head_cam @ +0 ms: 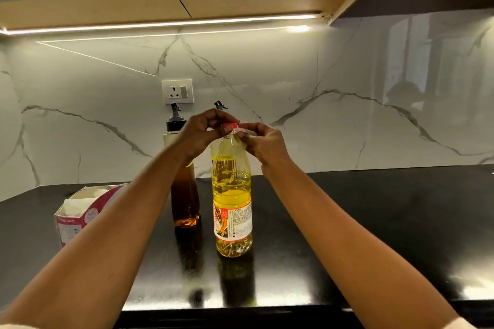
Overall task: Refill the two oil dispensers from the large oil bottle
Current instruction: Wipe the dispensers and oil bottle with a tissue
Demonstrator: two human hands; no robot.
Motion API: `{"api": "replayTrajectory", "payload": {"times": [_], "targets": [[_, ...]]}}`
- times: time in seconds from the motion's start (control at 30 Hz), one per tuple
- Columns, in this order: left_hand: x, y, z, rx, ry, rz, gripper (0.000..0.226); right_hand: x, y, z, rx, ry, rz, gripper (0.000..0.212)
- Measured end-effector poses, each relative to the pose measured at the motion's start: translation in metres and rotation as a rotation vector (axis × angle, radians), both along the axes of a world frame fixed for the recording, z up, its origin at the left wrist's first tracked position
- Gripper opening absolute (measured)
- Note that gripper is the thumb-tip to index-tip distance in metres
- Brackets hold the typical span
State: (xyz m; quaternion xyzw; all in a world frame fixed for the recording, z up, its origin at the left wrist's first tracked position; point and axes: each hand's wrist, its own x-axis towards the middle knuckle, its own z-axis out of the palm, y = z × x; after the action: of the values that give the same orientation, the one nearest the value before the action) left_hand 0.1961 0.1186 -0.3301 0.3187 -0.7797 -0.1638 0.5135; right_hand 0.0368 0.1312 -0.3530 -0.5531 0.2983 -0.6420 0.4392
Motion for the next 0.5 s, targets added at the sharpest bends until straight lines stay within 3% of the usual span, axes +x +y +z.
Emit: {"api": "replayTrajectory", "payload": {"times": [0.13,0.3,0.4,0.5], "targets": [[0.005,0.000,0.001,0.004,-0.020,0.032,0.031,-0.009,-0.005,-0.037,0.040,0.087,-0.074,0.012],[0.008,-0.002,0.005,-0.010,-0.083,0.068,0.032,-0.021,-0.011,-0.127,0.392,0.328,-0.005,0.016],[0.007,-0.002,0.009,-0.028,-0.120,0.103,0.030,-0.019,-0.008,-0.162,0.573,0.309,0.056,0.023],[0.006,-0.002,0.010,-0.047,-0.121,0.117,0.029,-0.015,-0.007,-0.160,0.590,0.177,0.049,0.024]]}}
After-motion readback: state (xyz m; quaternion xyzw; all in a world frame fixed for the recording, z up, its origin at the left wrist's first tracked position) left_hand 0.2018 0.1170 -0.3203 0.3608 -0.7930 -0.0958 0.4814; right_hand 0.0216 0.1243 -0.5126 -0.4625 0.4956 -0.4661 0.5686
